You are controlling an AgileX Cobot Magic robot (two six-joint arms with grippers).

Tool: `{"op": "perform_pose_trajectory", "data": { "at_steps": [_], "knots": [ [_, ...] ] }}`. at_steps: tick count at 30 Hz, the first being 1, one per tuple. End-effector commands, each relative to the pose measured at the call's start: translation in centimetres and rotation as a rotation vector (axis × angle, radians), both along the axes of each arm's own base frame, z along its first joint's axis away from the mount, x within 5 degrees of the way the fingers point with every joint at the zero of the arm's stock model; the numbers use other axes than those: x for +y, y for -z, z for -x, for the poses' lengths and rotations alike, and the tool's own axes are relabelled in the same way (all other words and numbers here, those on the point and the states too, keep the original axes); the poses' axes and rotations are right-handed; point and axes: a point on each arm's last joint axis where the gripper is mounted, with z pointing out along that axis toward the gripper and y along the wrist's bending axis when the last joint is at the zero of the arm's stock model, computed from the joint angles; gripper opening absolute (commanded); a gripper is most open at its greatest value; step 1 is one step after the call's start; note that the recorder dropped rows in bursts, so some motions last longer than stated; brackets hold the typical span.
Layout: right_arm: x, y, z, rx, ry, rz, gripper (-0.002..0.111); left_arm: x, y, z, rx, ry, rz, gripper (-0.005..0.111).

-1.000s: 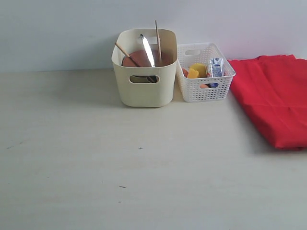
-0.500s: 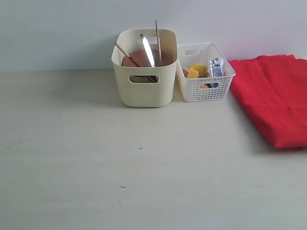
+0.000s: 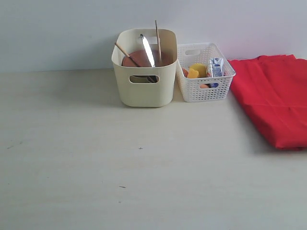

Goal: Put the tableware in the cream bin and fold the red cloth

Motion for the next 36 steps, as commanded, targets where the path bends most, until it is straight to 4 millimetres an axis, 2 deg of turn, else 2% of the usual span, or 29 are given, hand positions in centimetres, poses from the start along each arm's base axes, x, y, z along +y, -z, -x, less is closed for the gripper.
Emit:
{"op": "perform_pose_trajectory", "data": {
  "at_steps": [1,13,36],
  "knots": [
    [0.0,0.1,0.1,0.000,-0.001,0.004,0.000,0.3,0.9,-0.1,0.010,-0.052,0.072,0.045],
    [0.0,0.1,0.1,0.000,-0.001,0.004,0.000,1.0,2.5,0.1,0.191,-0.176,0.086,0.045],
    [-0.1,-0.1,0.0,-0.029,0.015,0.015,0.000,1.0,2.5,0.1,0.195,-0.177,0.086,0.045]
  ]
}}
